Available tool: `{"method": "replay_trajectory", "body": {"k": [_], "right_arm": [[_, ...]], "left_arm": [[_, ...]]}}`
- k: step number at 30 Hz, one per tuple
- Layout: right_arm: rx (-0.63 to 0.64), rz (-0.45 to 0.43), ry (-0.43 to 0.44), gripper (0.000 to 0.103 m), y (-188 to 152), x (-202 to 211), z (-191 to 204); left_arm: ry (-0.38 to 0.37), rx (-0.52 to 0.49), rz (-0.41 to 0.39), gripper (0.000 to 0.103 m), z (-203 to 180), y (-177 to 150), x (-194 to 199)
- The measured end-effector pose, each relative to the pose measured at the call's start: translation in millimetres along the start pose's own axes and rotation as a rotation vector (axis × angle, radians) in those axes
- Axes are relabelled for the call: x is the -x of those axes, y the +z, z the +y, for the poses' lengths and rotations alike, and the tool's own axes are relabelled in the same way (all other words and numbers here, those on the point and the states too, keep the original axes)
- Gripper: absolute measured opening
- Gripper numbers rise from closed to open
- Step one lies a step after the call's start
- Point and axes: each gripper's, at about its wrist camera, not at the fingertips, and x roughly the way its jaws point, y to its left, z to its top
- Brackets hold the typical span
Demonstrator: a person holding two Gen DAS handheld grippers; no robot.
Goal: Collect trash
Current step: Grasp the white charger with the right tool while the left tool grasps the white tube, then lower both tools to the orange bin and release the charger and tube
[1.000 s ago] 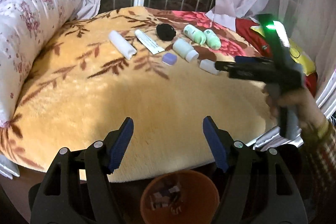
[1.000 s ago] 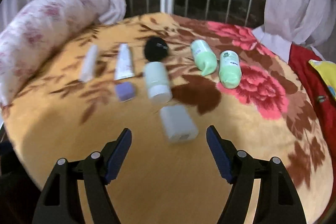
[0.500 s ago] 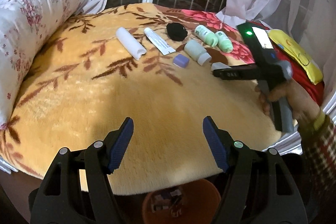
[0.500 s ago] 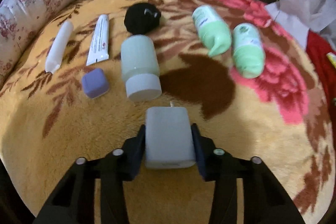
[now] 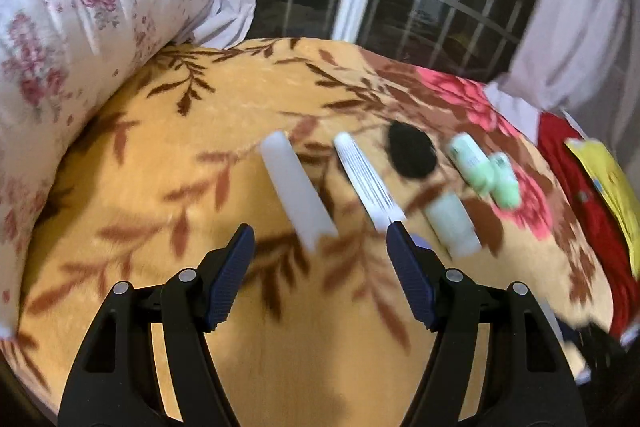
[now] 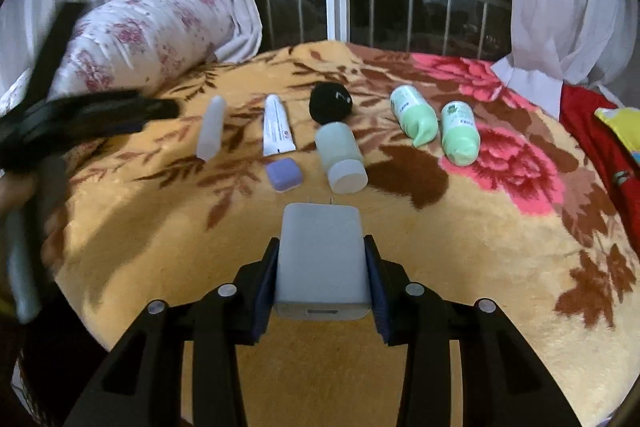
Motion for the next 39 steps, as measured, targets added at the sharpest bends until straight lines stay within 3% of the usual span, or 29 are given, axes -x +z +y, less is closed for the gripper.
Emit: {"method": "replay_trajectory", "body": {"k": [10, 11, 12, 13, 14, 20, 27, 35, 39], "right_arm": [[0.005, -0.039, 0.01, 0.04, -3.0, 10.1, 0.4], [0.004, -0.039, 0.012, 0.04, -3.1, 9.9, 0.1], [0.004, -0.038, 0.015, 0.04, -3.3, 10.0, 0.5], [0.004, -0.036, 0.017, 0.04, -3.5, 9.2, 0.5], [0.003, -0.037, 0.016, 0.04, -4.1, 9.3, 0.5], [0.004, -0.043, 0.02, 0.04, -4.6, 11.4, 1.7], [0.02, -0.062, 0.038, 0.04, -8.3, 28.7, 16.2], [0.06, -0.049, 0.082, 0.04, -31.7, 61.5, 40.1], [0.087, 0.008, 0.12, 0.04, -60.5, 75.2, 53.4]], "left_arm": [[0.177, 0.055, 0.069, 0.067, 5.0, 32.5, -84.4], [0.188, 0.063, 0.079, 0.063, 7.3, 32.9, -90.3], [0.181, 0.077, 0.091, 0.041, 11.4, 32.2, -96.1], [0.16, 0.085, 0.113, 0.03, 14.3, 30.6, -100.4], [0.146, 0.091, 0.125, 0.03, 16.5, 28.2, -102.0], [0.111, 0.014, 0.069, 0.025, 12.8, 9.5, -66.0], [0.037, -0.093, 0.012, 0.025, 0.8, -24.0, 16.6], [-0.086, -0.204, 0.071, 0.025, -14.8, -94.9, 90.6], [-0.152, -0.259, 0.166, 0.025, -19.3, -148.2, 113.2]]}}
